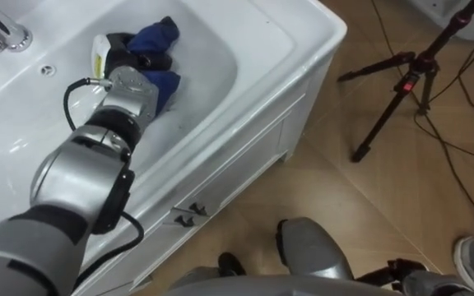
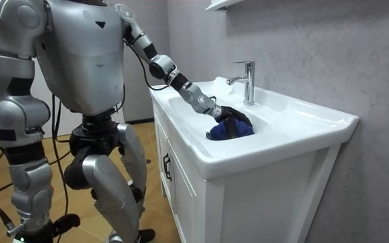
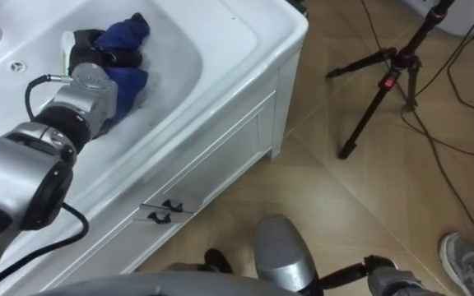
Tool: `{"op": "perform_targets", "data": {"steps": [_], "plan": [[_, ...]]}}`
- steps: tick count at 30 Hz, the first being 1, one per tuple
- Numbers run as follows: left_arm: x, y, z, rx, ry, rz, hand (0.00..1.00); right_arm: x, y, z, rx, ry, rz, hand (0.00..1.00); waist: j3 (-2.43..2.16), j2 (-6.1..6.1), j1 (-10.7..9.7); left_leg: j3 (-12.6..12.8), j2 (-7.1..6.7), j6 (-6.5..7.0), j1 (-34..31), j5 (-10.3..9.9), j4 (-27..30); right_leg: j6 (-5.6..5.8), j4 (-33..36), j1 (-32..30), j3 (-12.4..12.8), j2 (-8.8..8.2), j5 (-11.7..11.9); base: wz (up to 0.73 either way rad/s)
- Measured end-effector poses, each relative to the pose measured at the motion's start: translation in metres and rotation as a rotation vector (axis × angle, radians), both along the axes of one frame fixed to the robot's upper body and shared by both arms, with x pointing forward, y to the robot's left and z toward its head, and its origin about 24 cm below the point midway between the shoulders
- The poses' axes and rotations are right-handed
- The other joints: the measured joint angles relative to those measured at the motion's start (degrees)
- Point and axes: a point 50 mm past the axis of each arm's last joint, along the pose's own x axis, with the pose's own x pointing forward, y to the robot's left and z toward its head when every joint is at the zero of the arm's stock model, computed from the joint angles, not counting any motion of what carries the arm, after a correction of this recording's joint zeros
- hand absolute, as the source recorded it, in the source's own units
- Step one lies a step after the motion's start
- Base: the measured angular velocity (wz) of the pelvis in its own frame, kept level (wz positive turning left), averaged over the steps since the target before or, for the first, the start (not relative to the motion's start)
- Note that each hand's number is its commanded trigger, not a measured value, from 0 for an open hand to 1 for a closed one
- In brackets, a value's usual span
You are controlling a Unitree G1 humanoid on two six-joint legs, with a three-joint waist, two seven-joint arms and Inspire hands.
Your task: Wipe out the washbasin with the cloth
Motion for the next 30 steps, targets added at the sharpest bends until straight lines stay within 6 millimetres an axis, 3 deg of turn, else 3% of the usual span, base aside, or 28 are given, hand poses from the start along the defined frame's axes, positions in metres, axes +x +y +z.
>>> {"op": "perform_targets", "data": {"steps": [7,19,24,30], "plan": [[0.002,-0.007,0.003,-0.005,-0.017,-0.035,1.00,0.000,0.000,0.000,0.000,0.000,0.000,0.00,0.02,0.06,0.04,0.12,-0.02,0.08,1.07,0.03,-1.04,0.17,-1.14,1.30,-0.14,0.08,0.10,0.00],[-0.017,-0.019,-0.028,-0.288,0.026,-0.026,1.00,-0.004,-0.002,0.000,0.000,0.047,0.005,0.00,0.00,0.30,-0.13,0.20,-0.93,0.36,6.19,0.35,-4.02,1.22,-4.56,6.77,-1.13,-0.59,-0.20,0.04],[-0.030,-0.023,-0.040,-0.391,0.001,-0.060,1.00,0.001,0.000,0.001,0.006,0.030,0.022,0.00,-0.17,0.36,0.46,0.96,-1.16,0.58,6.28,0.33,-4.44,1.63,-4.75,6.86,-1.33,-0.98,-0.21,0.04],[-0.043,-0.033,-0.052,-0.431,0.032,-0.153,1.00,0.004,0.000,0.001,0.017,0.016,0.015,0.00,-0.96,0.73,1.43,-0.13,-1.17,0.62,7.00,0.36,-4.51,1.66,-6.03,8.65,-2.50,-0.93,-0.17,0.09]]}}
